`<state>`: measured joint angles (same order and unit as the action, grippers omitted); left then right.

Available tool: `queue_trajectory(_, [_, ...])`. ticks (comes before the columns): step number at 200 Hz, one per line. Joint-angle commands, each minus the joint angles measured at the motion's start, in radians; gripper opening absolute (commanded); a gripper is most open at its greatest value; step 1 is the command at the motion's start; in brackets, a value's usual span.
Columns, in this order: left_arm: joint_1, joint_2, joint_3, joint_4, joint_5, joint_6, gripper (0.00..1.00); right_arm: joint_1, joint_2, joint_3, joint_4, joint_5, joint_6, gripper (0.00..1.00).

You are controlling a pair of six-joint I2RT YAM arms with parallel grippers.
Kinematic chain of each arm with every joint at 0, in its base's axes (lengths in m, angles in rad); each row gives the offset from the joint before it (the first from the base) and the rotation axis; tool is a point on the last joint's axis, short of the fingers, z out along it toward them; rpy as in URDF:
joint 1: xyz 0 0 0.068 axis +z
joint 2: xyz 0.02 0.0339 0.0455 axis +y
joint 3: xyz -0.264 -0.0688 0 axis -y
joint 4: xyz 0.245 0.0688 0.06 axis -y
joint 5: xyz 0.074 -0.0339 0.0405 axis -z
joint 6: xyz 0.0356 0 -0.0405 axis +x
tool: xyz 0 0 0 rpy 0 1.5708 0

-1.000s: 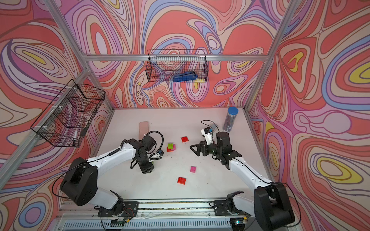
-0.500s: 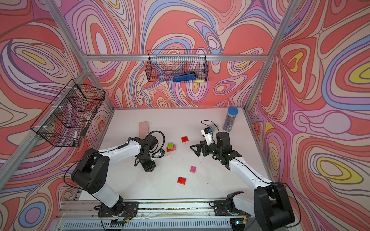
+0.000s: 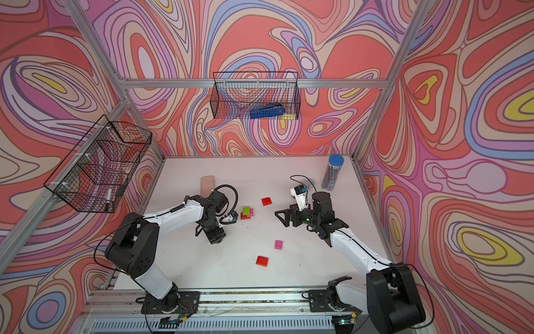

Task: Assemble the letter s with lego
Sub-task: Adjust the lego brick at the center of the board, then move the lego brick at the center of the board.

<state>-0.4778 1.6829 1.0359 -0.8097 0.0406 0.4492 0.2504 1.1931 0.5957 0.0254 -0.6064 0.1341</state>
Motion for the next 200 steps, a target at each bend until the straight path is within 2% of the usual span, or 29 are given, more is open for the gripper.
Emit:
queue_trajectory(1, [0.006,0.015,0.031,-0.005,0.021,0.034,0.64,0.006,-0.014,-0.016,0.018,0.01,-0.014,0.98])
queue_trajectory(59, [-0.005,0.003,0.029,-0.007,0.083,0.057,0.6,0.006,-0.018,-0.013,0.013,0.009,-0.013,0.98])
queue_trajectory(133, [-0.017,0.032,0.036,-0.027,0.089,0.06,0.5,0.006,-0.033,-0.02,0.008,0.01,-0.013,0.98])
queue_trajectory(200, [-0.036,0.025,0.025,-0.052,0.095,0.05,0.49,0.006,-0.041,-0.024,0.004,0.012,-0.017,0.98])
